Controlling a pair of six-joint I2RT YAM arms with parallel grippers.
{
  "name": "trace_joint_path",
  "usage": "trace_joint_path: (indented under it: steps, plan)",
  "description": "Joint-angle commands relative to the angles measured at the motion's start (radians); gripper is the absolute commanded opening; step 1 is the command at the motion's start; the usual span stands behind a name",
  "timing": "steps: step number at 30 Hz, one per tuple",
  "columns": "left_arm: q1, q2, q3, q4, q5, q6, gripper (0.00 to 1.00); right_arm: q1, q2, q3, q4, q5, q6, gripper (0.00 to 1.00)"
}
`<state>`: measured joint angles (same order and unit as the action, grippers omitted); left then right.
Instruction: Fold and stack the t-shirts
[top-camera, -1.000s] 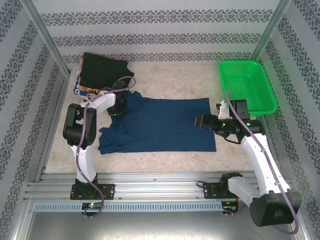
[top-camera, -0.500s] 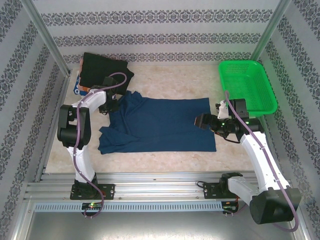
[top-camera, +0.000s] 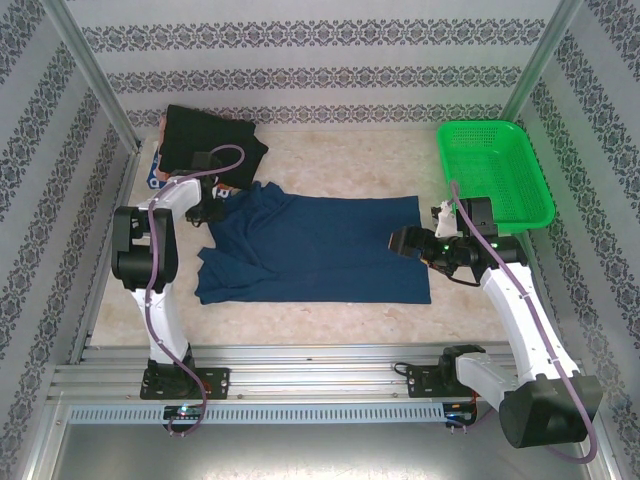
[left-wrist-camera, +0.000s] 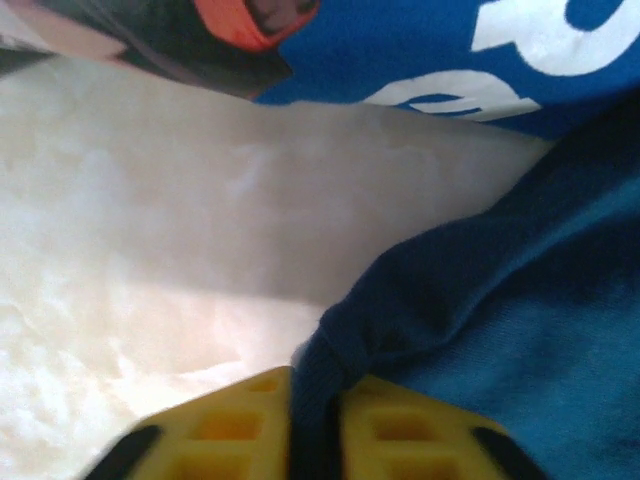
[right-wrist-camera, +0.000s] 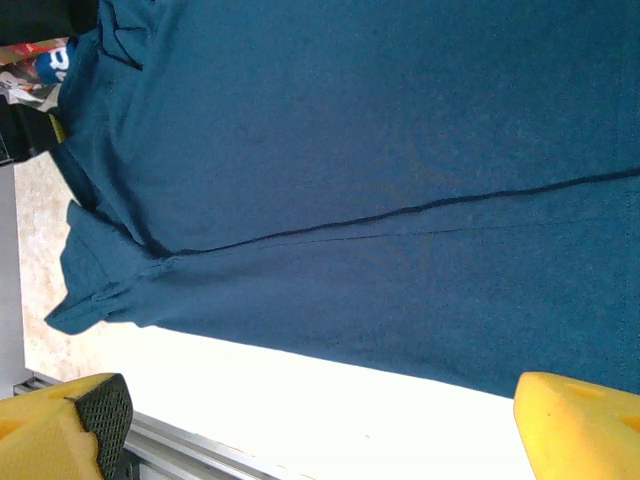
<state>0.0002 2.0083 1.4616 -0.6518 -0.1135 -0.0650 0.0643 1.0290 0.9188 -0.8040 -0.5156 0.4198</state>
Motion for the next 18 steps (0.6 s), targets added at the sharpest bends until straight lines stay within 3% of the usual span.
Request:
trace_joint_path:
  steps: [1,4,6,13,18]
  plan:
    - [0.056,-0.010,0.016,0.024,-0.012,0.013,0.58,0.017,0.005,-0.012,0.019,-0.026,0.012,0.98]
    - [0.064,-0.062,0.017,0.003,0.014,-0.013,0.69,0.020,0.009,-0.014,0.023,-0.026,0.012,0.98]
    - [0.061,-0.123,0.000,-0.018,0.041,-0.054,0.71,0.021,0.016,-0.015,0.026,-0.030,0.012,0.98]
    - [0.054,-0.396,-0.212,-0.101,0.234,-0.259,0.72,0.024,0.024,-0.019,0.048,-0.034,0.015,0.98]
    - [0.046,-0.497,-0.375,-0.097,0.356,-0.371,0.71,0.027,0.034,-0.026,0.068,-0.045,0.017,0.98]
